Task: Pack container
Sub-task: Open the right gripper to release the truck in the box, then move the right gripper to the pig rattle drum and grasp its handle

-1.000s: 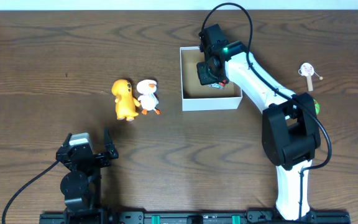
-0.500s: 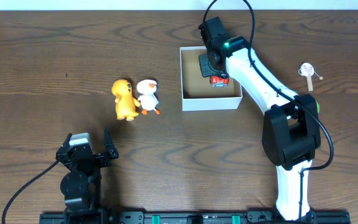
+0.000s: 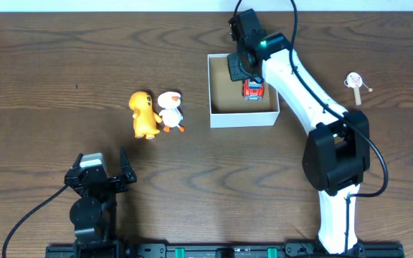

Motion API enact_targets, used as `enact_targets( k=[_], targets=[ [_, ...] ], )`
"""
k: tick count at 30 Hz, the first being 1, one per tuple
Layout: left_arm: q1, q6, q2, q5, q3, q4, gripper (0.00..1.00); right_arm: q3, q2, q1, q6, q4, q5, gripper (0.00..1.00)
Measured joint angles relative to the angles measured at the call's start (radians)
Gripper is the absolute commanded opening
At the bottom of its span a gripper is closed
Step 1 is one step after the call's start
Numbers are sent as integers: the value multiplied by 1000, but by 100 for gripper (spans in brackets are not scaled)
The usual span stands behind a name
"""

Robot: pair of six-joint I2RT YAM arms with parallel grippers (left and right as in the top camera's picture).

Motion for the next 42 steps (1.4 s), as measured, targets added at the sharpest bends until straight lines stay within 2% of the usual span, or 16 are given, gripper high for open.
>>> enact_targets(
  k=[3,4,8,10,13,20,29,34,38,42],
  targets=[
    [0,0,0,0,0,0,98,88,0,-24,48,-111,48,13],
    [0,0,0,0,0,0,98,124,0,-38,59,-153,60,18],
    [0,0,0,0,0,0,98,240,-3,-118,95,-314,89,51],
    [0,0,0,0,0,0,98,277,-7,-169,103,-392,98,61],
    [0,0,0,0,0,0,98,291,-12,-237,113,-479,109,72],
    [0,0,0,0,0,0,98,264,-13,-338,93,-599,142,81],
    [0,0,0,0,0,0,98,64,-13,-446,86,-605,166,84],
    [0,0,0,0,0,0,98,-33,-13,-494,69,-515,164,86],
    [0,0,0,0,0,0,98,-84,-13,-528,-31,-386,124,86],
    [0,0,0,0,0,0,98,-95,-13,-555,-92,-372,101,86]
  ],
)
